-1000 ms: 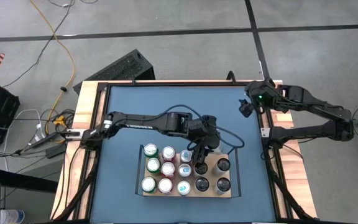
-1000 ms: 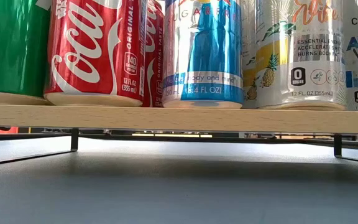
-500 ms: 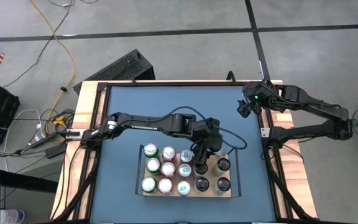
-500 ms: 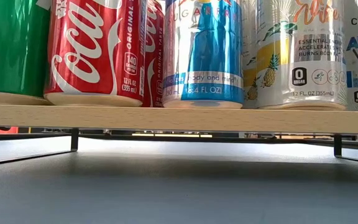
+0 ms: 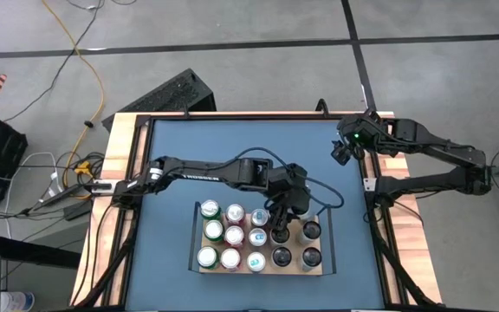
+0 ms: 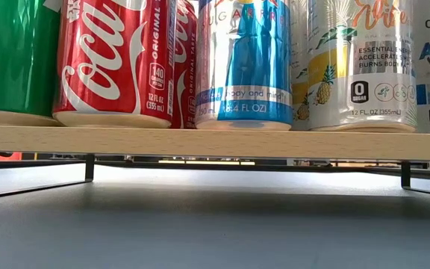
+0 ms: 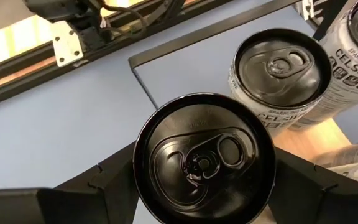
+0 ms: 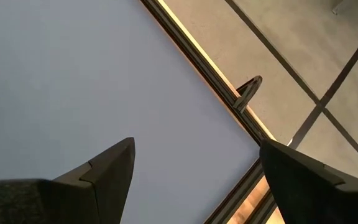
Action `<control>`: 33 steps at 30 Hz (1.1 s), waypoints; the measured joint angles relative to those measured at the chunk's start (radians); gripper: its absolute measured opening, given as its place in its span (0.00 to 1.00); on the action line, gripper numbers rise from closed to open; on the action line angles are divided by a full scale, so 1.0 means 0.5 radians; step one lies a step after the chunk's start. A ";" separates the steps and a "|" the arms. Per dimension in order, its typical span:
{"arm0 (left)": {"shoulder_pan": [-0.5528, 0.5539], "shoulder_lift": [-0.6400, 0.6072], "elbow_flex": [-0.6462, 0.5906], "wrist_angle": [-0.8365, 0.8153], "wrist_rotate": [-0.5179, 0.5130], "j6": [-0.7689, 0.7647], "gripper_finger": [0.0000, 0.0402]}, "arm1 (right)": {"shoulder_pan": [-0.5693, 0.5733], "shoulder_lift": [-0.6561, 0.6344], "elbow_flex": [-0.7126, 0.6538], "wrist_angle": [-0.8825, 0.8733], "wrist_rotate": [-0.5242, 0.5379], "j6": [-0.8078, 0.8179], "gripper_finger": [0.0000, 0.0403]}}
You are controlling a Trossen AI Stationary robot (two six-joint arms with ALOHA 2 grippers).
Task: Place canned beverage on shelf
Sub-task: Put the white-blue soda can on the shelf aligned with the other white-blue soda cans
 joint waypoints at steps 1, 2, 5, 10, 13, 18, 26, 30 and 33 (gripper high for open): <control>0.002 0.000 0.000 -0.003 -0.006 -0.001 0.66 | 0.000 0.000 0.000 0.000 -0.001 -0.001 0.81; 0.006 0.000 0.000 -0.005 -0.008 -0.006 0.66 | 0.000 0.000 0.000 0.001 -0.002 -0.002 0.81; 0.011 0.000 0.000 -0.006 -0.008 -0.001 0.66 | 0.000 0.000 0.000 0.000 -0.006 -0.005 0.82; 0.012 0.000 -0.001 -0.026 0.071 -0.001 0.66 | 0.001 0.000 0.000 0.001 -0.008 -0.005 0.82; 0.011 0.000 -0.001 -0.023 0.077 0.002 0.66 | 0.000 0.000 0.000 0.001 -0.012 -0.005 0.82; 0.016 0.000 -0.001 -0.025 0.118 0.016 0.66 | 0.001 0.000 0.000 0.001 -0.015 -0.020 0.82; 0.020 0.000 -0.001 -0.025 0.134 0.023 0.66 | 0.000 0.000 0.000 0.001 -0.016 -0.020 0.82; 0.021 -0.001 -0.001 -0.032 0.143 0.044 0.66 | 0.000 0.000 0.000 0.001 -0.052 -0.021 0.82; 0.021 -0.001 -0.001 -0.033 0.144 0.068 0.66 | 0.000 0.000 0.000 0.001 -0.060 -0.021 0.82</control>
